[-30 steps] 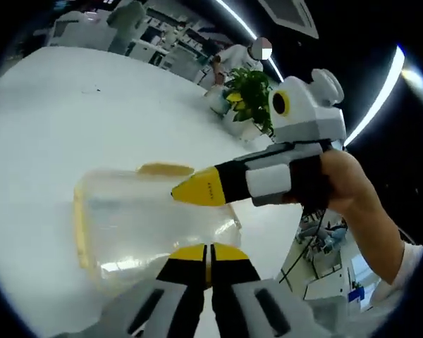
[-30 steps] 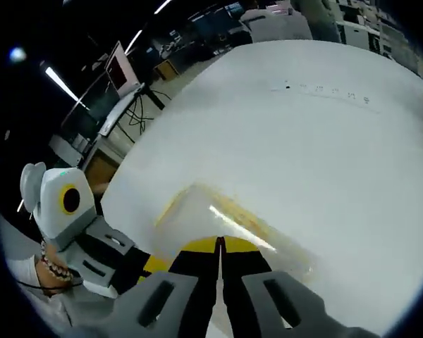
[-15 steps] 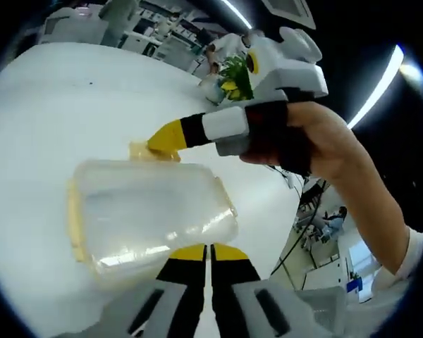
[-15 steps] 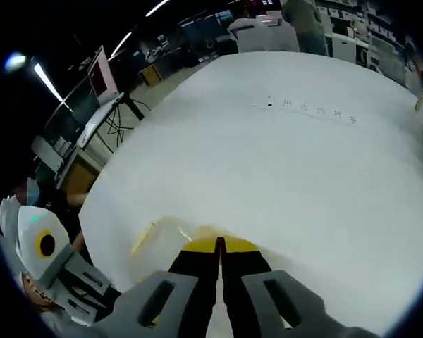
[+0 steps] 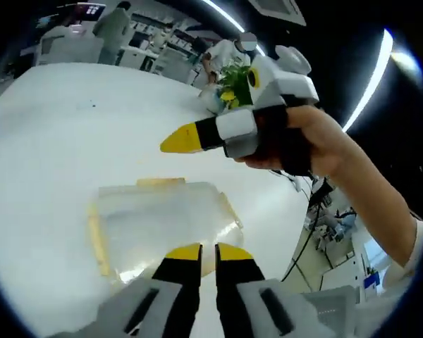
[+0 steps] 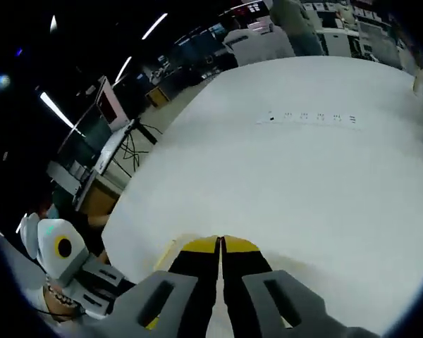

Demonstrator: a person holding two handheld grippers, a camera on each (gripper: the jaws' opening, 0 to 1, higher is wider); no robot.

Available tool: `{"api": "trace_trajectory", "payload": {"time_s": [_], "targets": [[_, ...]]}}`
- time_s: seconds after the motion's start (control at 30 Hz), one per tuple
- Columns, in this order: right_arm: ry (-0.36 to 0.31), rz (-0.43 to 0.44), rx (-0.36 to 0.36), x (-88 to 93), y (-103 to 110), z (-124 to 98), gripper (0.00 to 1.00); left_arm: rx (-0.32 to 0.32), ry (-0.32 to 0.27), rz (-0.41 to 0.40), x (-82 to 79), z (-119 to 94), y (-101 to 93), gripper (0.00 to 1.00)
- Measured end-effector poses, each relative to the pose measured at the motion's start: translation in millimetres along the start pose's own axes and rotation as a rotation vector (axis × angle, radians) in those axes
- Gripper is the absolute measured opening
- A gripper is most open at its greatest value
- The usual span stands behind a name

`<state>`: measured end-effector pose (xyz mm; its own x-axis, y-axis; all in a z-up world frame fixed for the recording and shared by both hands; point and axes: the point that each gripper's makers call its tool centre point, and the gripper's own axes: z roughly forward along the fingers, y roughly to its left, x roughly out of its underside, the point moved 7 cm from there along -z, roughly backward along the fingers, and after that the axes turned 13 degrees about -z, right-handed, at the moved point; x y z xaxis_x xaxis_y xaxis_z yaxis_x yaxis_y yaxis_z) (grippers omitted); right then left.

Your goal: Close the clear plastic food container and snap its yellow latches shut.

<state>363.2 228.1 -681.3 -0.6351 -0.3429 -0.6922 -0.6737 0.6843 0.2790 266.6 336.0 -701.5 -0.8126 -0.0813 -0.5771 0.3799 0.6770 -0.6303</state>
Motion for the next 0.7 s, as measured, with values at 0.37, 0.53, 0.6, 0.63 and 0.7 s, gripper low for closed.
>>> {"api": "trace_trajectory", "payload": {"time_s": [0.37,0.53,0.6,0.63,0.7], "targets": [[0.474,-0.686,-0.038,14.4,18,3,0.21,-0.068,0.090,0.593,13.4,14,-3.8,0.00],[0.561,-0.738,-0.128,20.3,23,13,0.28,0.013,0.138,0.858,25.6,19,-13.4,0.11],[0.582,-0.760,-0.147,19.8,22,17,0.28,0.048,0.138,0.836,25.7,15,-15.5,0.20],[0.589,-0.754,-0.151,20.2,23,18,0.28,0.049,0.136,0.842,25.8,14,-15.6,0.22],[0.602,-0.763,-0.164,19.3,24,23,0.31,0.044,0.162,0.895,27.2,13,-12.0,0.22]]}}
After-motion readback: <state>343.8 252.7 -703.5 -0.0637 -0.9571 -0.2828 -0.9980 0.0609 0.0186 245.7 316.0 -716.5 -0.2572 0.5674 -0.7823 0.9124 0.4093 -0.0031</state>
